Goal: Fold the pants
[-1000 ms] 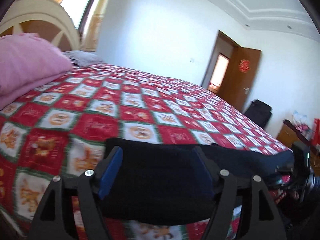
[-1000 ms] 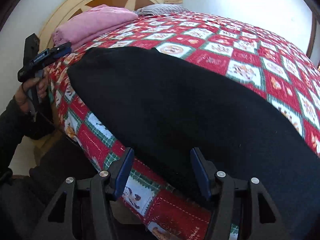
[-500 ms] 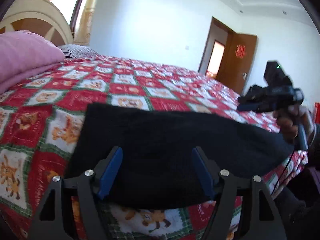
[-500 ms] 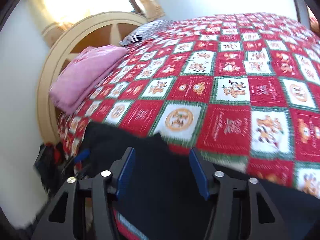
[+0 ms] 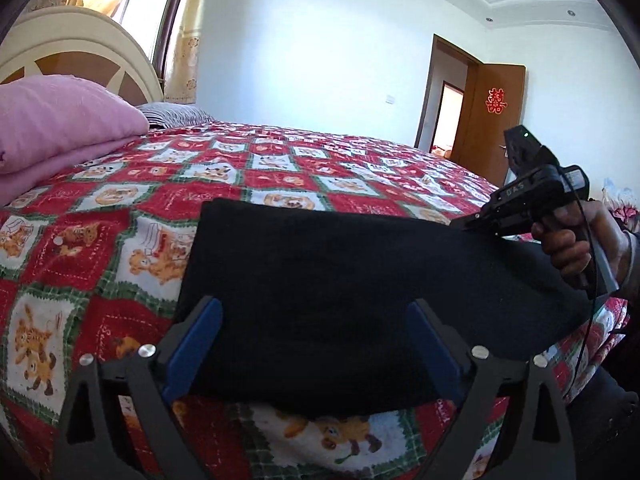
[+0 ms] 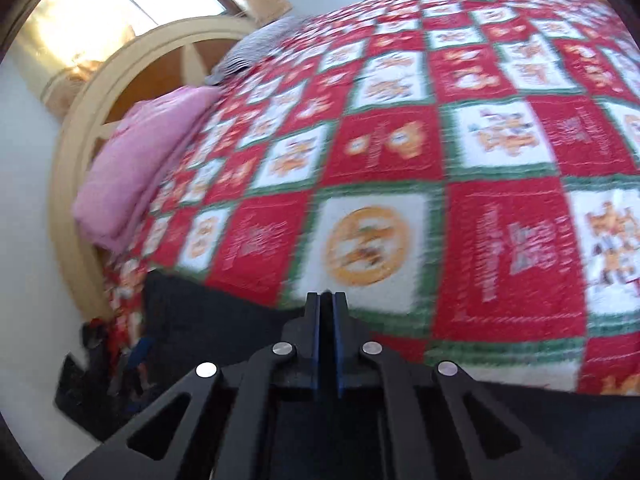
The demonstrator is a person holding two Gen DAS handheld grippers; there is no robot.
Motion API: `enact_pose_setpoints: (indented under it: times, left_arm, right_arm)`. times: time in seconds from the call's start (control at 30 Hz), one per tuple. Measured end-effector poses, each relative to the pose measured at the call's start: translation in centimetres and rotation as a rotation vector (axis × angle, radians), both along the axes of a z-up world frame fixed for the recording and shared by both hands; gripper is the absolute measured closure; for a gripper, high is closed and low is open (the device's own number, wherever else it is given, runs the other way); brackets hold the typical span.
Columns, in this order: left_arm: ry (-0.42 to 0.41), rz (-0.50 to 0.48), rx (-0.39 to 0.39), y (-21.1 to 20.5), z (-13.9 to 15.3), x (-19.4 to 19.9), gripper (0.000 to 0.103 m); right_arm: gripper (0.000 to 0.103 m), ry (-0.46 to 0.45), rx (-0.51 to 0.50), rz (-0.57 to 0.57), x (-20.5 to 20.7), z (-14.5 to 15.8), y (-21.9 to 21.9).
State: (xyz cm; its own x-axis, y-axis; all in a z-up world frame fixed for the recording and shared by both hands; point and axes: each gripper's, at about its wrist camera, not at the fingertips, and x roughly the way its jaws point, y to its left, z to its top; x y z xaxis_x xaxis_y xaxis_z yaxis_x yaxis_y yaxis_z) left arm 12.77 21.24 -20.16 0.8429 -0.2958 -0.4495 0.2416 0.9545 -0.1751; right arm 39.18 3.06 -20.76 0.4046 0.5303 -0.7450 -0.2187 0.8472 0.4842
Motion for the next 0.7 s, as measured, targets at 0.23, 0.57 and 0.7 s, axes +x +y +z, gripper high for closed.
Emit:
enact_pose_setpoints:
  times: [0.23,0.57,0.7]
  left_arm:
    - [0.025,0.019,0.009,-0.3,0.5,-0.3,0.004]
    - [0.038,0.044,-0.048,-0.8,1.7,-0.7,0.004]
    - [0.003,-0.006,-0.047,-3.3,3.6,-0.8,0.004]
  right_arm:
    - [0.071,-0.049,0.036,0.008,-1.4,1.5,-1.9]
    - [0.057,-0.2,-0.164,-0.24,-12.5,8.5,-23.5]
    - [0.057,-0.217,-0.301,-0.465,-17.3,10.6,-34.6]
